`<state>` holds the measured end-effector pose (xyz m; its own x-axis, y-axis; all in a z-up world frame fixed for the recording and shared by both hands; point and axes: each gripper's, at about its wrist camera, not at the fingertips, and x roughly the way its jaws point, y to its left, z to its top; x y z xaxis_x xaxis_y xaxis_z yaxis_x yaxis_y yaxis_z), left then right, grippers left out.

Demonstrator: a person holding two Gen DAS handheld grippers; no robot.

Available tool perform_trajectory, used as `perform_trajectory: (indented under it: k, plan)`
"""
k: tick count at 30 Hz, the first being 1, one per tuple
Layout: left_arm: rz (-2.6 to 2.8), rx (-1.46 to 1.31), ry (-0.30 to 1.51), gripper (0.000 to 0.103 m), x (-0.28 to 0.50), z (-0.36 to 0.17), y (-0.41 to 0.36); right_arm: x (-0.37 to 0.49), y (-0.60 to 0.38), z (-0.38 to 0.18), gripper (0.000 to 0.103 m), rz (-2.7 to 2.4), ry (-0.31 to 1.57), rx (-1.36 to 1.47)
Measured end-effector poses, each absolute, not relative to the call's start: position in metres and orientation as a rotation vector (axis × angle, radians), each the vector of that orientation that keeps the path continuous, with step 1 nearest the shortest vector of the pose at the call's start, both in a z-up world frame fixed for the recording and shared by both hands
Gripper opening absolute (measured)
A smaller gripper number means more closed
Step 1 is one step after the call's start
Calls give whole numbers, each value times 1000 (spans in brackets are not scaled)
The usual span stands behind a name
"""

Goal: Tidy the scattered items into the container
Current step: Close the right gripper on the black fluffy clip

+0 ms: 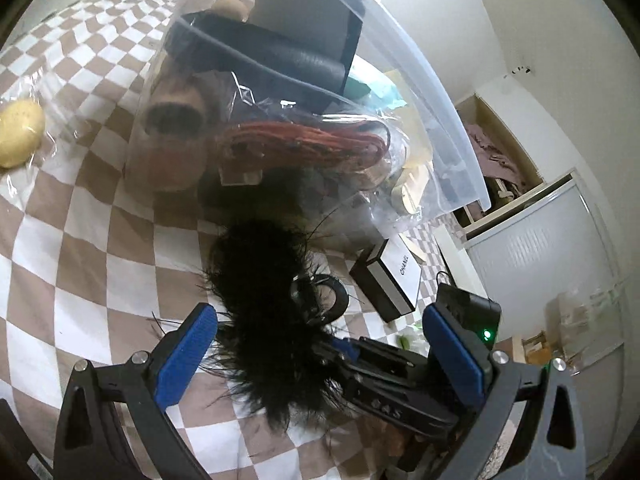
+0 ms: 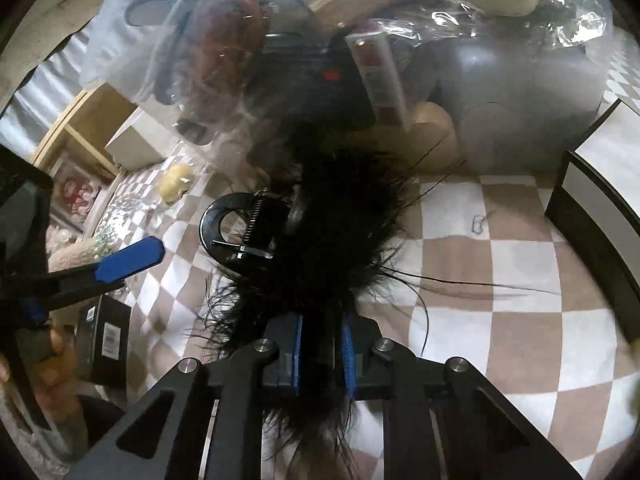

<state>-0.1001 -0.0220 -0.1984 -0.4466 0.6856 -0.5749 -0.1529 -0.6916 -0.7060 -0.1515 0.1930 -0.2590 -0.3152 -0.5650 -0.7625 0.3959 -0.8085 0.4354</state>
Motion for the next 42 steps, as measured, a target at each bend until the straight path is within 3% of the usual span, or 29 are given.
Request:
perform_trajectory:
  k: [13,17,19,20,21,22,25,32,34,36,39,42]
  plan:
    - [2090,-1319,-735,103,-91,-206,2,-87,214,-247,16,-2131,-131,1365]
    - [2002,-1320,-768,103,-89,-210,12,-77,224,-226,17,-2284,-85,1224]
    - [1960,-1312,-785,103,-87,-211,14,-71,228,-217,32,-2318,-104,1148]
    - [1954,-1312,-789,103,-87,-211,15,-69,228,-215,62,-2345,-105,1122]
    - [1954,-1312,-793,103,-87,-211,16,-68,225,-213,80,-2368,-94,1107]
    - [1955,-1313,-801,103,-88,-211,16,-66,220,-213,81,-2391,-63,1088]
    - [1932,-1325,-859,103,-92,-216,14,-66,205,-216,81,-2436,31,1076]
    - [1878,-1333,-951,103,-99,-222,9,-76,187,-237,80,-2509,21,1090]
    - [1878,-1339,-965,103,-99,-222,6,-80,184,-242,70,-2534,23,1094]
    - [1882,-1348,-970,103,-99,-224,5,-85,186,-245,49,-2558,5,1102]
    - [1890,-1376,-973,103,-100,-227,5,-90,195,-246,33,-2547,-65,1094]
    - [1926,-1428,-958,103,-101,-231,4,-90,205,-239,31,-2542,-112,1067]
